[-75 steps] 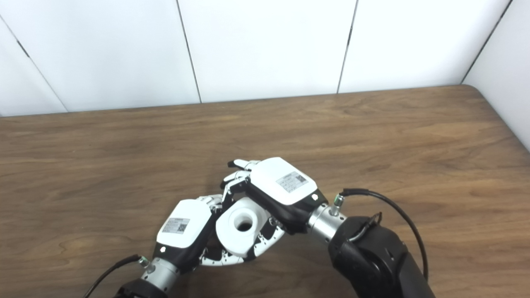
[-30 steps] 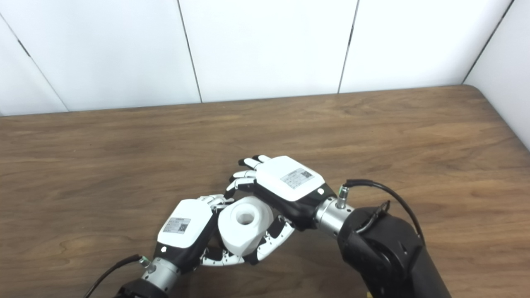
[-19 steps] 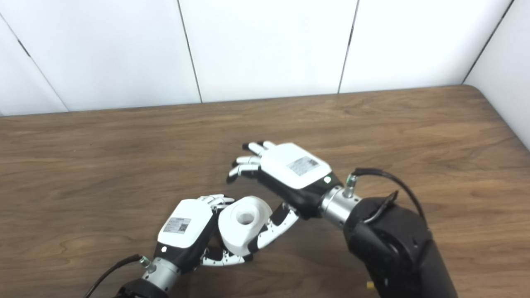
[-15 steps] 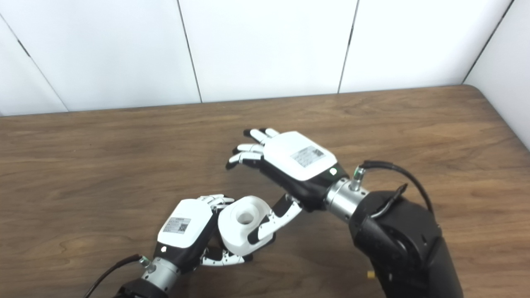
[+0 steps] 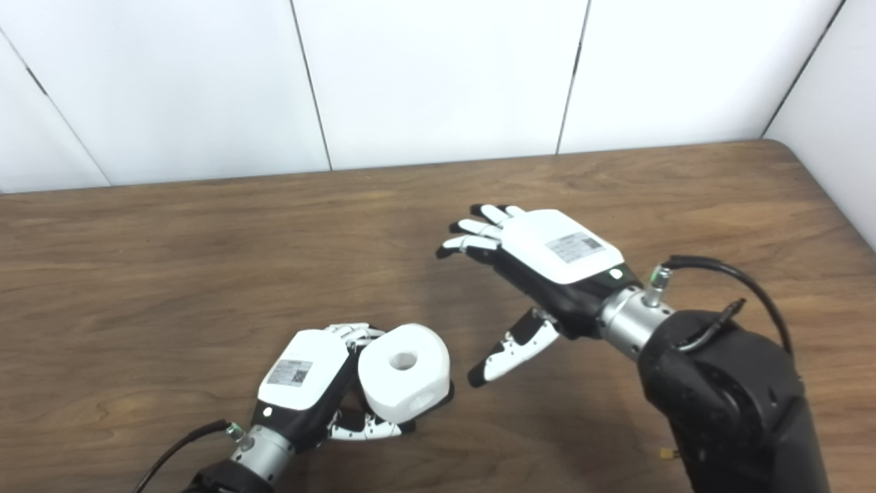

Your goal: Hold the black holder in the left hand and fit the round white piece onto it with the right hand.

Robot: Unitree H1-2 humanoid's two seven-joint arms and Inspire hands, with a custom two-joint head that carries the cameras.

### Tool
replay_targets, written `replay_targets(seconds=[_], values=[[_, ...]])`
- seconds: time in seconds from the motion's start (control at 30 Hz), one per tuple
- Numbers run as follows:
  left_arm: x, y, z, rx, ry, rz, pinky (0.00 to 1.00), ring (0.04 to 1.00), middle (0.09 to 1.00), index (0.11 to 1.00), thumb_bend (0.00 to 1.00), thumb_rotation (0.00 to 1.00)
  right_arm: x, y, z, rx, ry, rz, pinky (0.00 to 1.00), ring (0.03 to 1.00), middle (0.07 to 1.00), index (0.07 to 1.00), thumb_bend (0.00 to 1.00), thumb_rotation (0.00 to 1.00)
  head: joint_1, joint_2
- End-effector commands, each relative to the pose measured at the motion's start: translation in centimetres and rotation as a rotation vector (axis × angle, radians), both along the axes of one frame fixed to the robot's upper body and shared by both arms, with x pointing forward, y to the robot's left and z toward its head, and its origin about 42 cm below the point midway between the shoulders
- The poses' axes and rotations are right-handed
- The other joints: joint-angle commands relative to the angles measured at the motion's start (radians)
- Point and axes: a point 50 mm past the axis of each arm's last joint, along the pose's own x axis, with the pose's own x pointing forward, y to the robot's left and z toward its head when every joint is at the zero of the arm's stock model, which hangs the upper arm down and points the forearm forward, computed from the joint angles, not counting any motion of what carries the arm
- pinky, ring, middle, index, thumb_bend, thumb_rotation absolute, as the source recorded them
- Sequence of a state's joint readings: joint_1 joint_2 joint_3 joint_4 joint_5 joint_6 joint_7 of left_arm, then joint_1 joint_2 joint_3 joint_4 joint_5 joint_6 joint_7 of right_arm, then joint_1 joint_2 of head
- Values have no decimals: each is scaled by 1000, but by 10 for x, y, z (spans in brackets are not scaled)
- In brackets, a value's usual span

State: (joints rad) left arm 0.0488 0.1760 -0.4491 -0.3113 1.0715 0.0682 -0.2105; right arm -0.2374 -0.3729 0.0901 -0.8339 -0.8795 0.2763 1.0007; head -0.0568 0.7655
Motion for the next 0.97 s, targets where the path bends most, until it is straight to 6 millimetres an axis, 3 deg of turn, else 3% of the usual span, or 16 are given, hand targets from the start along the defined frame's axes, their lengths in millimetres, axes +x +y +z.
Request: replay_targets(seconds=[0.0,0.07,0.13,0.2,0.67,0.93], values=[[-3,8,-10,41,79,2,785,808,750,495,521,74,-2,-5,12,7,-49,-11,1000,1000,935,838,1000,455,0,1],[-3,8,-9,40,83,3,787,806,750,496,521,78,0,-7,15,6,-48,-23,1000,1000,935,838,1000,448,1,3],[-4,9,-7,43,84,8,784,804,750,617,741,202,3,-9,17,6,-53,-30,1000,1000,937,838,1000,444,2,4],[-4,9,-3,47,82,12,781,799,747,646,798,232,6,-10,20,12,-60,-36,1000,1000,939,836,1000,444,10,4],[-8,25,15,128,113,68,790,813,777,746,905,331,18,-8,19,29,-52,-37,979,1000,931,824,1000,435,35,4],[-10,41,20,145,112,150,767,800,779,780,938,337,19,-9,16,23,-43,-36,965,1000,930,820,1000,426,41,4]])
